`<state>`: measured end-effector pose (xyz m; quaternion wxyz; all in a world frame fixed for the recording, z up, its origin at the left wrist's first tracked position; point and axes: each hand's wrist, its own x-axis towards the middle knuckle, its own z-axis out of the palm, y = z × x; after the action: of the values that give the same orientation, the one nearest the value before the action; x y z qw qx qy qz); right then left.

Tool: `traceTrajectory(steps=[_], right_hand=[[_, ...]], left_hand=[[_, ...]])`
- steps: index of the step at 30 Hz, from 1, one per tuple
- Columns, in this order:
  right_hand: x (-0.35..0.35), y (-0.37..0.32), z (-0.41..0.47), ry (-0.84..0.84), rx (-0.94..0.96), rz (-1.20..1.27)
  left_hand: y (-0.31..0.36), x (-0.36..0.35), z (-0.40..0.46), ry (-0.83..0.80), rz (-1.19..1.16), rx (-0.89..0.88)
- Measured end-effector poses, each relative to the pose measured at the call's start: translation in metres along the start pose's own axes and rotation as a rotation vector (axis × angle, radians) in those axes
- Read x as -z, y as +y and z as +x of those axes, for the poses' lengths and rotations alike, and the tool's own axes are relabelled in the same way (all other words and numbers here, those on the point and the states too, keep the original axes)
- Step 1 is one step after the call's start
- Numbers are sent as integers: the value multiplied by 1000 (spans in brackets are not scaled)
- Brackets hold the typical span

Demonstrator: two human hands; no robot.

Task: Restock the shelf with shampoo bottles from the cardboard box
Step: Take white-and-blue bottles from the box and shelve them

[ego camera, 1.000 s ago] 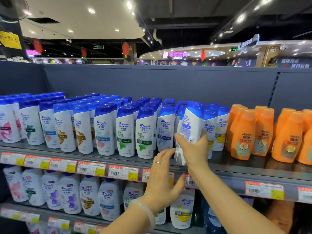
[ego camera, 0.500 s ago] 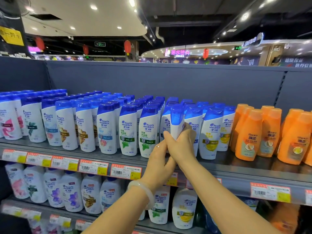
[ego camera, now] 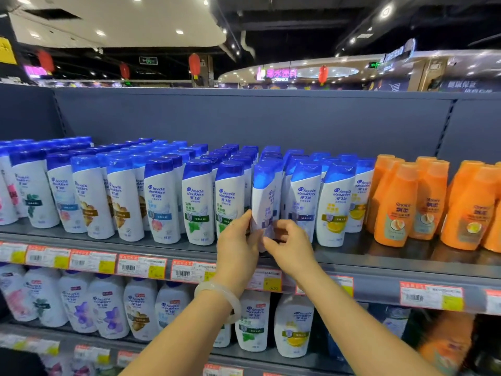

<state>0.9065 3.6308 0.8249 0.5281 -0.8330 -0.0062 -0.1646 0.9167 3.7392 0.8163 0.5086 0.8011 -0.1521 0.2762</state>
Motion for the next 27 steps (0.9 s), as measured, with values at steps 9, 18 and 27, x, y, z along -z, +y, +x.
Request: traceTrajectory(steps=[9,18,27], right_hand=[[-1,2,2,17,-33,59],[-4,6,-6,137,48,-129],[-8,15,-3,164,45,-233]], left_hand=[[9,-4,-6,-50,-54,32],[5,-6,-15,64,126,115],[1,-3,-8,10,290,169]])
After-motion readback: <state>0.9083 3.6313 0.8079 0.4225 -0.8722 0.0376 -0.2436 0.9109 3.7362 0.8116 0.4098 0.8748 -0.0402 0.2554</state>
